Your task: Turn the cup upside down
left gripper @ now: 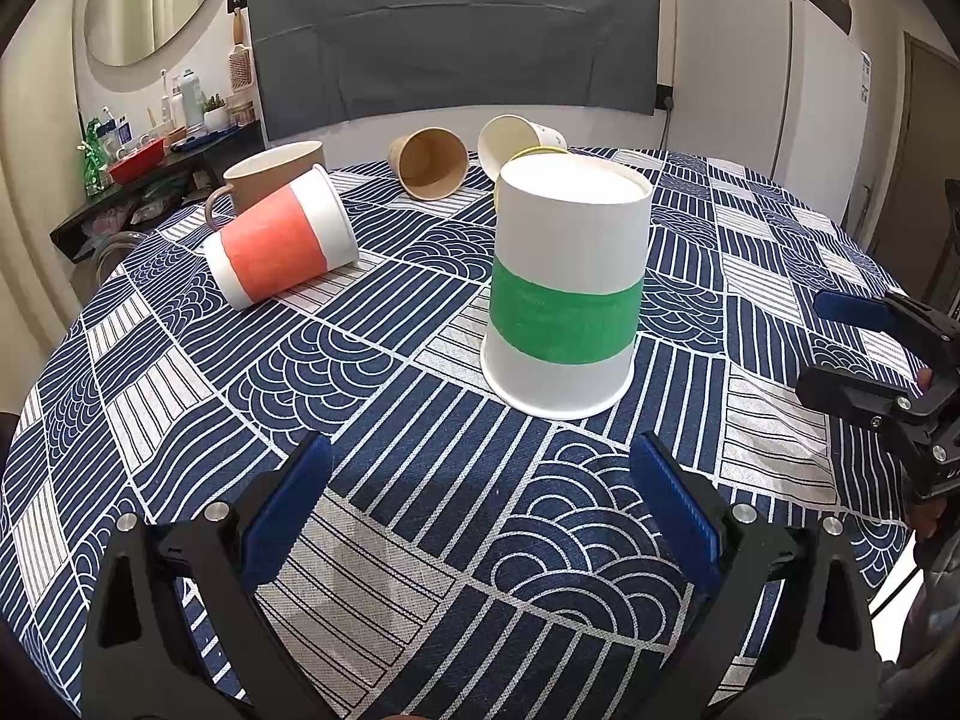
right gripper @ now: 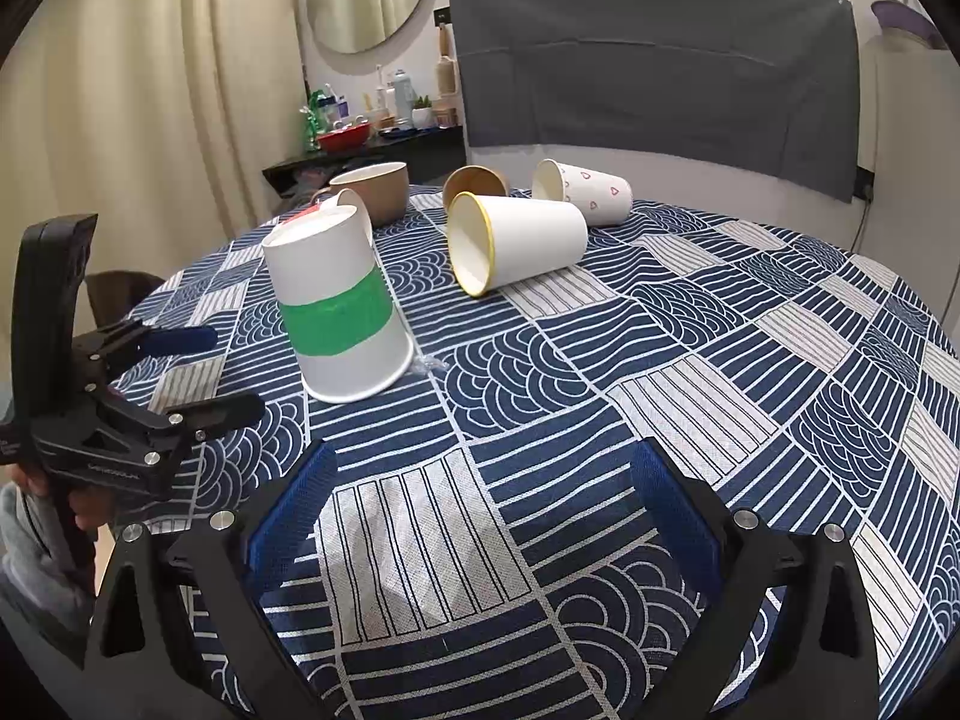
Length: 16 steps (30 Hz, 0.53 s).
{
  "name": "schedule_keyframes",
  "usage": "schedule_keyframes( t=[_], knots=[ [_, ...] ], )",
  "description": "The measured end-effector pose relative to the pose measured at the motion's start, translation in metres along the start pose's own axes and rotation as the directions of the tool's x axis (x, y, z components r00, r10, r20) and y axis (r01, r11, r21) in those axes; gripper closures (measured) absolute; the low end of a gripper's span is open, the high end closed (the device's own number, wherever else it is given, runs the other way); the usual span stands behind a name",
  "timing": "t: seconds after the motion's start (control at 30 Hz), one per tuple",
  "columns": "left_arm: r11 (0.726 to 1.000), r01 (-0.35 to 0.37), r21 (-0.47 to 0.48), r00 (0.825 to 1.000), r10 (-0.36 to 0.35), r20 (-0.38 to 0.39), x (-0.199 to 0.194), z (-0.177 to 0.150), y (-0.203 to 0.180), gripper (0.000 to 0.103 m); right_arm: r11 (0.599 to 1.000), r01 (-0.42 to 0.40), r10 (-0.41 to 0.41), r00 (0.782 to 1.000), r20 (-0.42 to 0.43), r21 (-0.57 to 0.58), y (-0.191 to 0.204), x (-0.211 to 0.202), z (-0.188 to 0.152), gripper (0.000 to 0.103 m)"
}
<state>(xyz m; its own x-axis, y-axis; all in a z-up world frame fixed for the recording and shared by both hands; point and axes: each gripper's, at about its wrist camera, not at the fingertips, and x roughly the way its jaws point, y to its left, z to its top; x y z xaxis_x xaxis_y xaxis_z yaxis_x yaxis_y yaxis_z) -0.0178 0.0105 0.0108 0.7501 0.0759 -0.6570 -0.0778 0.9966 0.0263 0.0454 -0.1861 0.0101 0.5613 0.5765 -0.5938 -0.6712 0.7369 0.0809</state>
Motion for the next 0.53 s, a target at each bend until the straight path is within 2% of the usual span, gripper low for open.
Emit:
schedule_keyframes(
  t=[0.53],
  knots=[
    [1.0, -0.004, 0.017, 1.0, 0.004, 0.003, -0.0006, -0.0008, -0.0022, 0.006, 1.0, -0.003, 0.003, 1.0, 0.0, 0.0, 0.0021, -0.0007, 0.0002, 0.009]
  ],
)
